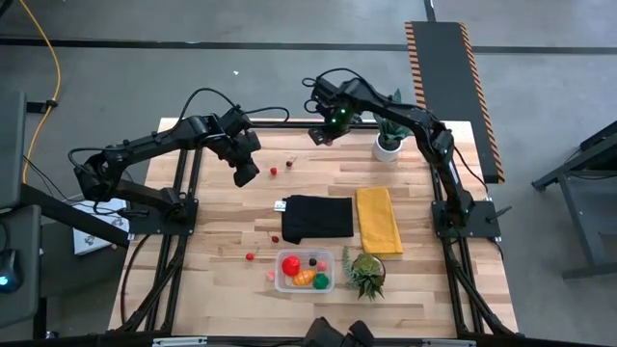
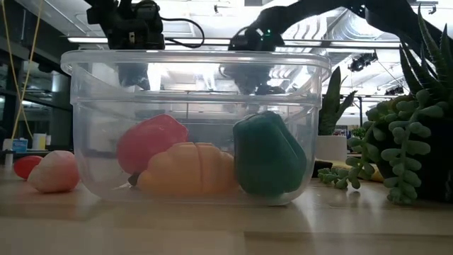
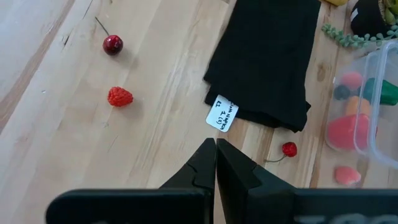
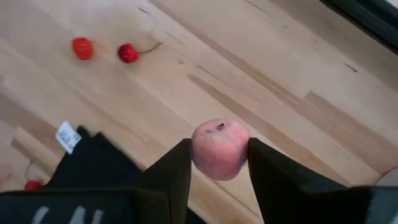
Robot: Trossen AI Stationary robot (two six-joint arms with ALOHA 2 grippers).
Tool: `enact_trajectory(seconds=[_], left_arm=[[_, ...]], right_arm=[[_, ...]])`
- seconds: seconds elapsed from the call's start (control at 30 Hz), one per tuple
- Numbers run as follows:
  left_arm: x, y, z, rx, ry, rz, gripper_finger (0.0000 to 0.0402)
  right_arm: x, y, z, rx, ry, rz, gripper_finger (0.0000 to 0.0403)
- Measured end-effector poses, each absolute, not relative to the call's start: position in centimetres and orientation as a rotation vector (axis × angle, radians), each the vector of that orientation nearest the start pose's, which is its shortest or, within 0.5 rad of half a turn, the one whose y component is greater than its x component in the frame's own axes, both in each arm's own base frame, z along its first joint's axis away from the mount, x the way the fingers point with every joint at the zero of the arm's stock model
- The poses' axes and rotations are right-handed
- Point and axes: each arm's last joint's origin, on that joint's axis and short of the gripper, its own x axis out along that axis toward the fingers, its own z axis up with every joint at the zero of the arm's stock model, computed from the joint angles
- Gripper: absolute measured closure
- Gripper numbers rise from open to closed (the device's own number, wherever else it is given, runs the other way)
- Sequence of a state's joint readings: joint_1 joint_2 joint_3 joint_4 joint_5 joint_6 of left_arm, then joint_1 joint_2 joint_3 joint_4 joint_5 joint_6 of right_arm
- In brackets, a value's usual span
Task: Pick and placing Produce into tupperware
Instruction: Put the top peach into the transparent bin
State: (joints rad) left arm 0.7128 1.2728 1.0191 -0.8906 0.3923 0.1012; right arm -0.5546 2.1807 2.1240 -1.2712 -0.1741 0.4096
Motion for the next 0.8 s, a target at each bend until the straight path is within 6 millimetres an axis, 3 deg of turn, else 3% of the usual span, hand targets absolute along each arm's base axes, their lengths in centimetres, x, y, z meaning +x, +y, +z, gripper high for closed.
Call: enact_trajectory(seconds=[0.5, 0.8], left_arm=[[18.0, 13.9, 26.5, -0.542, 1.027, 0.153, 0.0399], [17.5, 13.5, 29.5, -0.514, 1.072, 0.110, 0.0399]], right_arm=[[39.4, -18.9, 29.9, 0.719, 1.220, -0.470, 0.0269], [40.5, -16.3, 30.5, 0.676, 1.223, -0.415, 0.0269]])
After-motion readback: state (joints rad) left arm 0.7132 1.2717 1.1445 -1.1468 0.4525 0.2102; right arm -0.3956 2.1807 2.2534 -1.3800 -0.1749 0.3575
